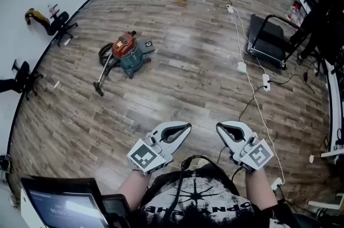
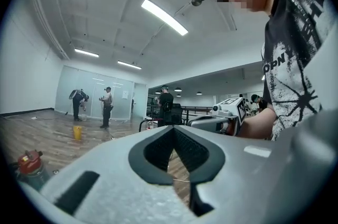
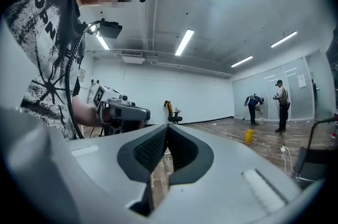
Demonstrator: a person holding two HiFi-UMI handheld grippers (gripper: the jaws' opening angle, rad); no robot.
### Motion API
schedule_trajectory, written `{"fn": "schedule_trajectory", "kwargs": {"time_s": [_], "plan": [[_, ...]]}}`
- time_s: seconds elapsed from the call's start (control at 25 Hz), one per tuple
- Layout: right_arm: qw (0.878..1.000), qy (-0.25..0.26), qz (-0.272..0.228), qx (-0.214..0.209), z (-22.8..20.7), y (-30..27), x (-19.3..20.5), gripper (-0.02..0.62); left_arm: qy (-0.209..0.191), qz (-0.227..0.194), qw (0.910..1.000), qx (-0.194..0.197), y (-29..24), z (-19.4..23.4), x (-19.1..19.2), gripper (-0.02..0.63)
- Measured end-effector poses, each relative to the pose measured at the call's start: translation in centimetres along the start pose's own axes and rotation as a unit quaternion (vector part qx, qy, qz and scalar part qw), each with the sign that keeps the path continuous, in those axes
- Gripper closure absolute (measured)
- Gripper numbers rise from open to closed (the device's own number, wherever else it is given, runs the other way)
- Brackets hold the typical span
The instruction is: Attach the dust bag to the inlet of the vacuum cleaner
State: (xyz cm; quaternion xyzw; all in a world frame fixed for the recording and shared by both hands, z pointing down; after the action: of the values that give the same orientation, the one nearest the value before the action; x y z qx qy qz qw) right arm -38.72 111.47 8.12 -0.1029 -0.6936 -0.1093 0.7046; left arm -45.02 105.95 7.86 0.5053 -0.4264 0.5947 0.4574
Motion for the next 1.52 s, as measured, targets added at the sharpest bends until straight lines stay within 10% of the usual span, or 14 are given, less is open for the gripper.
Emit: {"fn": "schedule_trajectory", "kwargs": {"time_s": [0.6,1.52], "plan": [[0.999,-0.038,-0.009,-0.032,-7.7,1.0,3.1,0.588,0.021,0.022,0.9995,-0.009,-8.7,3.4,1.4,0.606],[0.999,0.029,-0.018,0.016,-19.9,-20.0,-0.5,0.588,-0.042,-0.001,0.998,0.049,-9.5,25.9,-2.5,0.607]]}}
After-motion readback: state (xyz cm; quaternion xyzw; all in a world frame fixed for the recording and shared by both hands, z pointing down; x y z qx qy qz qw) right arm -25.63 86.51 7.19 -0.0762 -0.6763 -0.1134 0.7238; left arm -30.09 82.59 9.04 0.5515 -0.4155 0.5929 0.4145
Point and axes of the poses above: the fingertips, and each gripper's own axes: y backward along the fingers, z to its left, x out of its underside, the point moved 1 cm from there along y, backward along the fingers, and after that the axes turned 3 degrees about y, right-handed, at the moved point
